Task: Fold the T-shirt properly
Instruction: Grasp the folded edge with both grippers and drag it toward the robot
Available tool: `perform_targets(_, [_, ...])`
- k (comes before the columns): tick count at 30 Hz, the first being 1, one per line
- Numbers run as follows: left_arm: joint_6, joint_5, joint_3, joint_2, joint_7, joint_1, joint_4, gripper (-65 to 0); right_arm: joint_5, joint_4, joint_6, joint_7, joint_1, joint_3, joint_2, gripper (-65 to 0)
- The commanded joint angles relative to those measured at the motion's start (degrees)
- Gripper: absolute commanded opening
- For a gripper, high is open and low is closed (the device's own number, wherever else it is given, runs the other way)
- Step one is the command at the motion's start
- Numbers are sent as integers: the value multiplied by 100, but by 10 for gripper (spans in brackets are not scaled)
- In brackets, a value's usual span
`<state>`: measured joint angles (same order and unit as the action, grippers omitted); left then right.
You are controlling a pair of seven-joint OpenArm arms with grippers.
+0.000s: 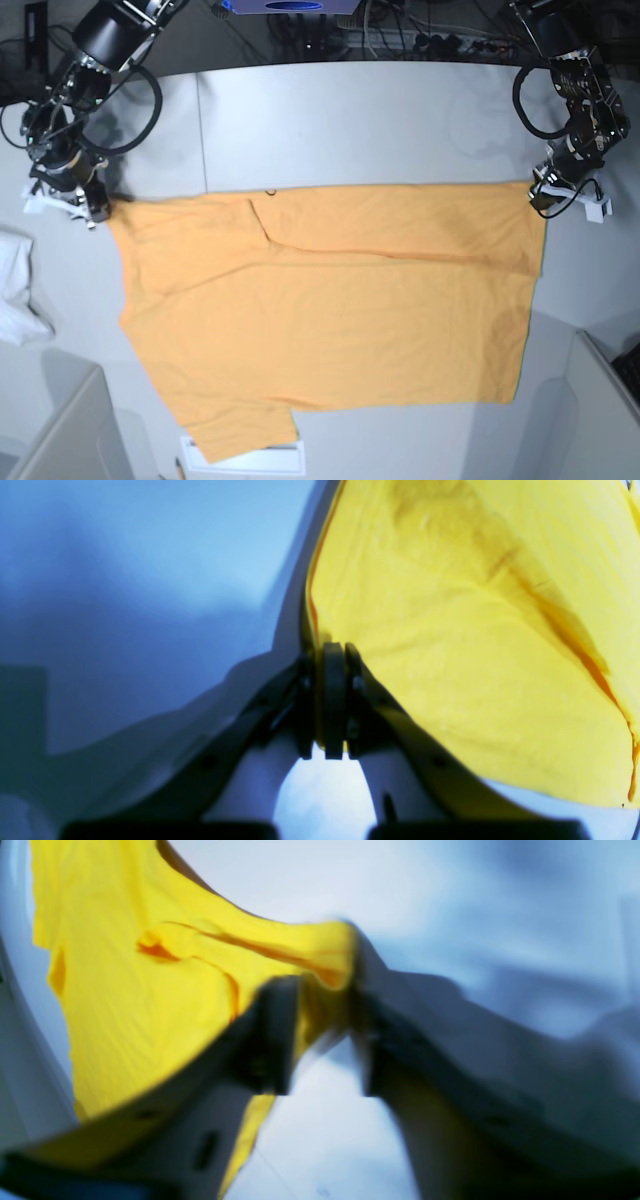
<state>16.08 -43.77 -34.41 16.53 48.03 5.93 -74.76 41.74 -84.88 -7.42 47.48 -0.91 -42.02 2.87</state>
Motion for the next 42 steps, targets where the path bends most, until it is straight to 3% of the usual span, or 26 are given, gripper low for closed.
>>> perform_targets(1, [-12,-14,0,100,10,-26,-80,-650,165,-211,219,-76,-28,-13,-2,-353])
perform_targets(3, [-12,-14,0,100,10,-35,-89,-650,279,-387,377,-76,-160,-5,-81,-347])
perform_targets(7, [-12,-14,0,100,10,-79,-89,-650,262,-395,377,-67,-213,57,-160,-347])
perform_targets(20, [-12,-14,0,109,19,-70,-89,-650,253,932,377,-612,174,294,-28,-347])
perform_targets(22, [-12,-14,0,109,19,-62,-89,-650,253,941,395,-656,174,294,-2,-407])
perform_targets(25, [-12,-23,8,109,28,-18,-124,-650,279,915,412,-630,174,294,25,-650])
perform_targets(34, [-12,-23,-27,109,28,774,-1012,-650,279,18,386,135,-19,233,7,-650])
perform_targets(42, [-12,-23,-44,118,28,1697,-1662,-650,297,-870,377,197,-986,224,-19,-650])
